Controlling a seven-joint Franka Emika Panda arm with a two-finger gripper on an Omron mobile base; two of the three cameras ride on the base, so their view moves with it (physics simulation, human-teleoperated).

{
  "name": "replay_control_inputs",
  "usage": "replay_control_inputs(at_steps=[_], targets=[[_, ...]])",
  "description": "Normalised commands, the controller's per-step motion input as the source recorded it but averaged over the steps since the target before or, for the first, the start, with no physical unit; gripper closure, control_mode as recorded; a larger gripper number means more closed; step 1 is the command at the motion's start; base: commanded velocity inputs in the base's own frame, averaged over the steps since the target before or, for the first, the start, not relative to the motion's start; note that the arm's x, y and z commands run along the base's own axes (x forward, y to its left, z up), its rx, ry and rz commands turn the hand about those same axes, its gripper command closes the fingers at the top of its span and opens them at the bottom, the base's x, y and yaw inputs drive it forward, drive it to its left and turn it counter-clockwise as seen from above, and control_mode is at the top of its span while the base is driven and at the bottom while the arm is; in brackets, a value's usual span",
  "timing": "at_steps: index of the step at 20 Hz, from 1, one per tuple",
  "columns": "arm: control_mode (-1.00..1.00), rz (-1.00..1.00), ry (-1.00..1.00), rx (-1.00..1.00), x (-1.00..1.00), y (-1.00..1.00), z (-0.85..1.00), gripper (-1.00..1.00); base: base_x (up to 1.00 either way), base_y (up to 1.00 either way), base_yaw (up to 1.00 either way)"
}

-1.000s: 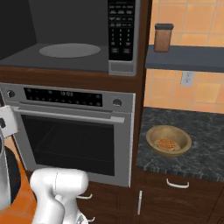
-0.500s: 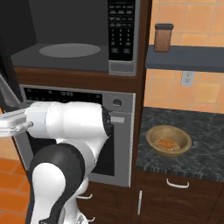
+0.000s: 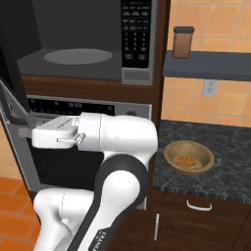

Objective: Open the microwave, place the bowl with waffle inside the microwave, then close the microwave door and turn it on.

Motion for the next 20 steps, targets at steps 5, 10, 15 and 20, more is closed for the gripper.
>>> replay_control_inputs(at_steps=[5, 10, 15, 20], targets=[[-1.0, 0.01, 0.11, 0.0, 0.93, -0.2, 0.0, -1.0, 0.0, 0.0, 0.0], [-1.0, 0.2, 0.01, -0.03, 0.01, 0.2, -0.02, -1.0, 0.0, 0.0, 0.0], [-1.0, 0.02, 0.12, -0.15, -0.02, 0.99, 0.07, -1.0, 0.0, 0.0, 0.0], [-1.0, -0.08, -0.1, -0.01, -0.86, 0.45, 0.16, -1.0, 0.0, 0.0, 0.0]])
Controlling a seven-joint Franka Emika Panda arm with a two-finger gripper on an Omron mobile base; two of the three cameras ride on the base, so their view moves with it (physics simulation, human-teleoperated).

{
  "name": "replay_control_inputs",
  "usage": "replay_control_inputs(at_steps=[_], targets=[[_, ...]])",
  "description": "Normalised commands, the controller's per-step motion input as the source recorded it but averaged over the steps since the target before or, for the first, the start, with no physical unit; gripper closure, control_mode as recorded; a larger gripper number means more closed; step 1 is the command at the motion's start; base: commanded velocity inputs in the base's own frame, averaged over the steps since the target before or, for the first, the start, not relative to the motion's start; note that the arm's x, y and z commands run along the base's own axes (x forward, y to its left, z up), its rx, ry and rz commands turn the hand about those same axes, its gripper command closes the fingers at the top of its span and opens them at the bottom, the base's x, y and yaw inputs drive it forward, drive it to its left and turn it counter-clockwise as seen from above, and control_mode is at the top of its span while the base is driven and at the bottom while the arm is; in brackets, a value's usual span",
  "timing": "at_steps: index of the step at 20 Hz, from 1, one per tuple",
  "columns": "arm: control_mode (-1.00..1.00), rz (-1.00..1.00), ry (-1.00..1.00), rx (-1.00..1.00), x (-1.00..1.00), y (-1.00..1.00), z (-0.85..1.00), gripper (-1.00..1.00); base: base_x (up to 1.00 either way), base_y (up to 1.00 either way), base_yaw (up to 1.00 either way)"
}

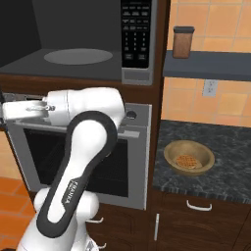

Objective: Open the microwave, place the bowl with waffle inside the microwave, then close the microwave door and turn it on.

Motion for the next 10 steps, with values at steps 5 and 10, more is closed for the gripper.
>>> replay_control_inputs(at_steps=[5, 10], targets=[[-1.0, -0.12, -0.28, 0.0, -1.0, 0.52, 0.27, -1.0, 0.0, 0.0, 0.0], [-1.0, -0.14, -0.21, 0.0, -0.78, 0.67, 0.33, -1.0, 0.0, 0.0, 0.0]])
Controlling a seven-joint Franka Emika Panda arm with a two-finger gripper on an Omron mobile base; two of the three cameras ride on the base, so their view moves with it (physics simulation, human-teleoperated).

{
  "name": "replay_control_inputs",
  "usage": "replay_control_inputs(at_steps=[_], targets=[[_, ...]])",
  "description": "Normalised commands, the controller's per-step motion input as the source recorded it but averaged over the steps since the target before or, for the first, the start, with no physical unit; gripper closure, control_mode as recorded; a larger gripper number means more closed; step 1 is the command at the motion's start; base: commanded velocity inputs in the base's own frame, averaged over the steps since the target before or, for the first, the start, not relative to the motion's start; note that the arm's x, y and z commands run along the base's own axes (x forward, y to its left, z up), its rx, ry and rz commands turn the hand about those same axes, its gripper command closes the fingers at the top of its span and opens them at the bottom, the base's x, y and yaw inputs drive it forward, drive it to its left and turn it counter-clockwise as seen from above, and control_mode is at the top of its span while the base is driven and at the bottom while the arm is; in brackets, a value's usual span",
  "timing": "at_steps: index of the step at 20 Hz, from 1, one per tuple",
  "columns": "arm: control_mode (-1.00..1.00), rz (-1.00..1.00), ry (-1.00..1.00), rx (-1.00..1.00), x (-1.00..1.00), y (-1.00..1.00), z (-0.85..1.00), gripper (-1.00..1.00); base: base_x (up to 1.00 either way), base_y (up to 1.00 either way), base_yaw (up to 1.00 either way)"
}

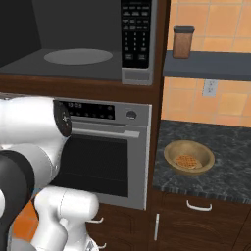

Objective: Open the microwave, place the bowl with waffle inside the microwave, then close the microwave door and turn it on.

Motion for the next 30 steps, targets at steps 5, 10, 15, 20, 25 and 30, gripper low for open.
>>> replay_control_inputs(at_steps=[5, 10, 15, 20, 25, 30], targets=[[-1.0, -0.02, -0.02, -0.01, -0.08, 0.55, 0.13, -1.0, 0.0, 0.0, 0.0], [-1.0, 0.0, 0.02, -0.08, -0.02, 0.76, 0.0, -1.0, 0.0, 0.0, 0.0], [-1.0, 0.0, 0.02, -0.05, -0.03, 0.41, 0.0, -1.0, 0.0, 0.0, 0.0], [-1.0, 0.0, 0.01, 0.0, 0.01, -0.09, 0.02, -1.0, 0.0, 0.0, 0.0], [-1.0, 0.0, -0.03, 0.0, -0.31, -0.35, 0.24, -1.0, 0.0, 0.0, 0.0], [-1.0, -0.06, 0.08, -0.02, -0.03, -0.8, 0.25, -1.0, 0.0, 0.0, 0.0]])
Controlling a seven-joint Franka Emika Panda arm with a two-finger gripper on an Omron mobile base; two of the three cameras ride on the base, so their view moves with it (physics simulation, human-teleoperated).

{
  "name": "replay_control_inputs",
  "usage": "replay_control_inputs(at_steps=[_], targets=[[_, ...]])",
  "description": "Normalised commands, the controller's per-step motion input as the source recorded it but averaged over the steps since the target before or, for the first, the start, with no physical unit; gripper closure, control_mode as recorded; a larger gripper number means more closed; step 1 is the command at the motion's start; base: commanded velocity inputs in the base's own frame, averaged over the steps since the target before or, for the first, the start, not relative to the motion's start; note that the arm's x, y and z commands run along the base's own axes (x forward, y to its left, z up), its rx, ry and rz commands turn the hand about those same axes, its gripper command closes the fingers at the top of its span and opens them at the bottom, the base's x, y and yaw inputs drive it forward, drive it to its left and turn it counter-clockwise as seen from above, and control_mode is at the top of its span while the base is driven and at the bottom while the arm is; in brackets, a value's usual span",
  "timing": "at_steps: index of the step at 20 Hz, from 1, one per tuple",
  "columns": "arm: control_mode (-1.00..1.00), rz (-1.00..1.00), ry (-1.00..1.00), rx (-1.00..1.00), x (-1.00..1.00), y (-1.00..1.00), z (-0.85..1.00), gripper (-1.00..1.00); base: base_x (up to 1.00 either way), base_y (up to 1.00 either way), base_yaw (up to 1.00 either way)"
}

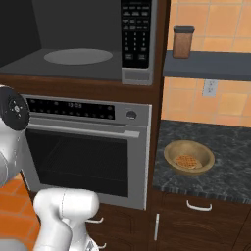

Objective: Open the microwave, place the bowl with waffle inside the microwave, then close the microwave door and turn it on.

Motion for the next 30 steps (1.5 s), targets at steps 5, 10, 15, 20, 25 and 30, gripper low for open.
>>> replay_control_inputs(at_steps=[5, 10, 15, 20, 25, 30], targets=[[-1.0, -0.26, 0.12, -0.05, 0.74, -0.93, -0.37, -1.0, 0.0, 0.0, 0.0], [-1.0, -0.41, 0.1, -0.14, 0.39, -1.0, -0.69, -1.0, 0.0, 0.0, 0.0], [-1.0, -0.55, 0.19, -0.2, 0.25, -1.0, -0.38, -1.0, 0.0, 0.0, 0.0], [-1.0, -0.47, 0.2, -0.19, 0.49, -1.0, -0.56, -1.0, 0.0, 0.0, 0.0], [-1.0, -0.41, 0.2, -0.15, 0.64, -1.0, -0.74, -1.0, 0.0, 0.0, 0.0], [-1.0, -0.37, 0.11, -0.03, 0.78, -1.0, -1.0, -1.0, 0.0, 0.0, 0.0]])
